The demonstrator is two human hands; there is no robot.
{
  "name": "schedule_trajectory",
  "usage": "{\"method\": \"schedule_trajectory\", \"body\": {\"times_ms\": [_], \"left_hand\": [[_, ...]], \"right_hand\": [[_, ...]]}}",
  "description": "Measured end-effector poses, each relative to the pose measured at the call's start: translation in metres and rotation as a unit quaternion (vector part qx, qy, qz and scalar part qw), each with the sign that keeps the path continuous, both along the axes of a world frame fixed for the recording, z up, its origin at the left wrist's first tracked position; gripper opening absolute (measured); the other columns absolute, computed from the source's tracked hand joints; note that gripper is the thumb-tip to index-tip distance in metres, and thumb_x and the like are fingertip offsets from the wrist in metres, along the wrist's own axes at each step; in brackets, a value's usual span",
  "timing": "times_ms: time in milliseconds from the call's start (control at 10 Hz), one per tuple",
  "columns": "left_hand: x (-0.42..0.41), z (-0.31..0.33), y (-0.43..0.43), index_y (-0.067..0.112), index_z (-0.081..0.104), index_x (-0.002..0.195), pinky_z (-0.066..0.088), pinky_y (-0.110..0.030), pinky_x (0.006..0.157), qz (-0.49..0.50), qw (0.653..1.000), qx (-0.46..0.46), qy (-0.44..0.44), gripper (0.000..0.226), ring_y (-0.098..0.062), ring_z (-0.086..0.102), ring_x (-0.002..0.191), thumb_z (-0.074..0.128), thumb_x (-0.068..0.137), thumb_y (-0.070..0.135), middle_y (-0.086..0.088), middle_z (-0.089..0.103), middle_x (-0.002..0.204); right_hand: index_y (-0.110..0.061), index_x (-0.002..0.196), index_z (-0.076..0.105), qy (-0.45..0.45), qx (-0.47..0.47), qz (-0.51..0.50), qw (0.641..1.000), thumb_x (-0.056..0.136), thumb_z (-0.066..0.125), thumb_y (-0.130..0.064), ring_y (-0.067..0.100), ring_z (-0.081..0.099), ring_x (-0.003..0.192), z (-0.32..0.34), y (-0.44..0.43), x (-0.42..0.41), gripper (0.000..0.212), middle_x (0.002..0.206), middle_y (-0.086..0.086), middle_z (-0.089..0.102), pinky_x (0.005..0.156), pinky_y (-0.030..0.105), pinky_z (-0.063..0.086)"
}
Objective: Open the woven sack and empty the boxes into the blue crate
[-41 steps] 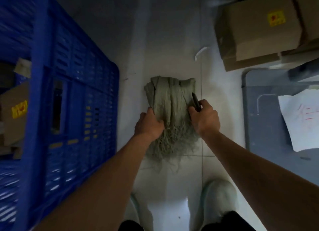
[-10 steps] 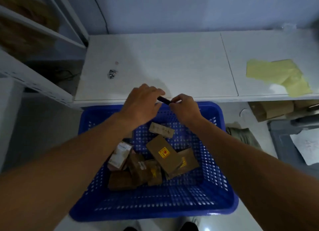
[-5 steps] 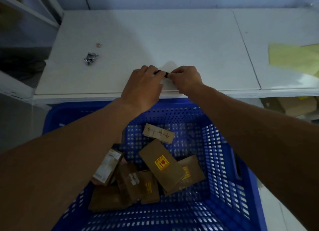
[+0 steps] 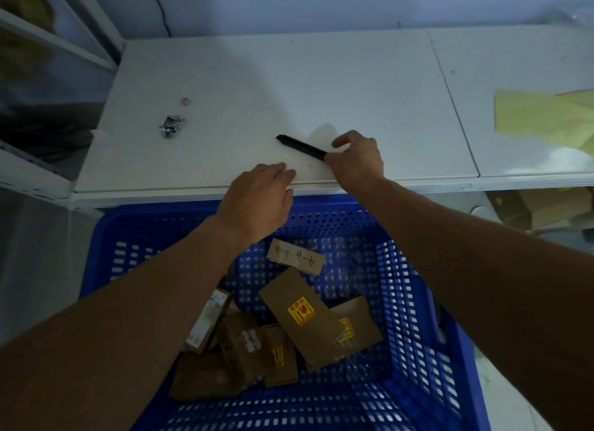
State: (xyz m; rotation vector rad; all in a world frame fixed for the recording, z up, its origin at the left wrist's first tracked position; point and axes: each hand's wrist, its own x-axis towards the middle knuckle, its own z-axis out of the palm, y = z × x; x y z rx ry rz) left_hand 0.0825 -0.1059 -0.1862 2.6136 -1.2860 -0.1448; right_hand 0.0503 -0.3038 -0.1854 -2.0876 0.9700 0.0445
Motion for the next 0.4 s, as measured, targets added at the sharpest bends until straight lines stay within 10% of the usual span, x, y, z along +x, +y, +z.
{"method": "schedule_trajectory", "body": {"times_ms": [200,400], "left_hand": [[-0.015,0.041,0.005,0.004,0.051,0.146,0.046,-0.046,0.105,0.054,0.996,0.02,0.064,0.044,-0.036,0.057,0.127,0.05,0.104,0.018,-0.021,0.057,0.144],[-0.069,0.117,0.028,0.01,0.044,0.152,0.049,-0.038,0.086,0.157,0.976,0.02,0.15,0.046,-0.034,0.064,0.101,0.041,0.106,0.014,-0.019,0.069,0.118]], "right_hand": [[-0.022,0.119,0.061,0.019,0.003,0.023,1.0,0.092,0.064,-0.032,0.024,0.066,0.082,0.03,0.001,-0.036,0.029,0.121,0.011,0.059,0.059,0.027,0.046],[-0.019,0.123,0.06,0.058,0.037,0.052,0.996,0.094,0.059,-0.051,0.016,0.059,0.084,0.085,0.023,-0.12,0.043,0.125,0.01,0.061,0.066,0.03,0.045]]}}
